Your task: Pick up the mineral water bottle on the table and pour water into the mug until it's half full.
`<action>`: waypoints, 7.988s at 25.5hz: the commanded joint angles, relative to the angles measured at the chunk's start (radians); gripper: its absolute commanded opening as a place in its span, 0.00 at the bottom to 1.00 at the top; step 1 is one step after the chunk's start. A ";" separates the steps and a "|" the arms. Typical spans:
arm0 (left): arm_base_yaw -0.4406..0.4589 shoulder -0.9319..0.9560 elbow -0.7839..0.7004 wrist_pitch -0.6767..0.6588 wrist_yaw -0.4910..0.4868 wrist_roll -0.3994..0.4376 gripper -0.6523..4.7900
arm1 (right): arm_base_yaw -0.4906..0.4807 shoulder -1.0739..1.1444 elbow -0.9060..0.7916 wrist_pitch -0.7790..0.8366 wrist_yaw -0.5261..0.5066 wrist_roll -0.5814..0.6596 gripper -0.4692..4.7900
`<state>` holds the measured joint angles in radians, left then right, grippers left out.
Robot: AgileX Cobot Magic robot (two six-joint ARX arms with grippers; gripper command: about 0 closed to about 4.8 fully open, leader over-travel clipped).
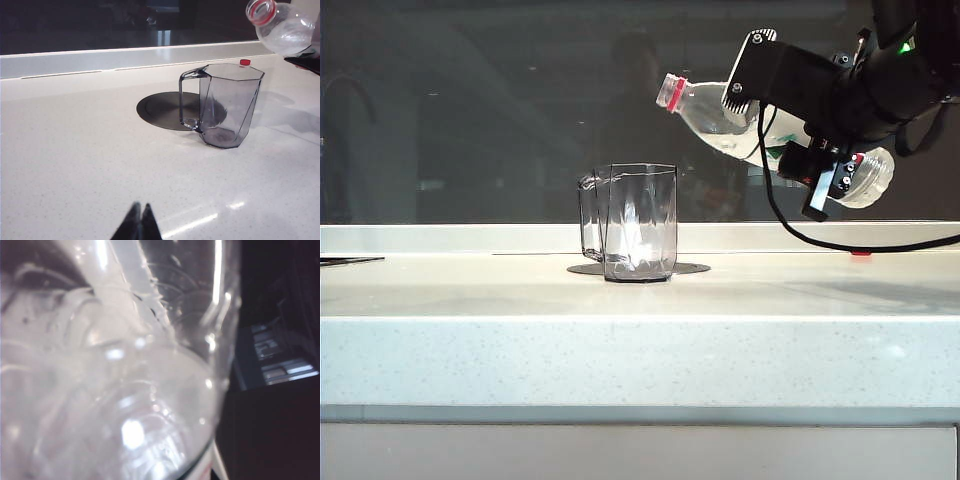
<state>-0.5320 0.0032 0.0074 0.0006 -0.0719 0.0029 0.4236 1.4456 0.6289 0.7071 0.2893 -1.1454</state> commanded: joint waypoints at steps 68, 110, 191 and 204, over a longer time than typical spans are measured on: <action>0.000 0.000 0.003 0.008 0.001 -0.003 0.11 | -0.001 -0.017 0.068 0.098 0.029 -0.383 0.47; 0.000 0.000 0.003 0.008 0.001 -0.003 0.11 | -0.006 -0.017 0.068 0.061 0.056 -0.456 0.47; 0.000 0.000 0.003 0.008 0.005 -0.003 0.11 | -0.238 0.221 -0.319 0.695 -0.150 1.223 0.77; 0.000 0.000 0.003 0.008 0.005 -0.003 0.11 | -0.236 0.198 -0.381 0.703 -0.158 1.283 1.00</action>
<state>-0.5316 0.0032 0.0074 0.0002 -0.0711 0.0029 0.1867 1.6600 0.2546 1.3792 0.1329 0.1017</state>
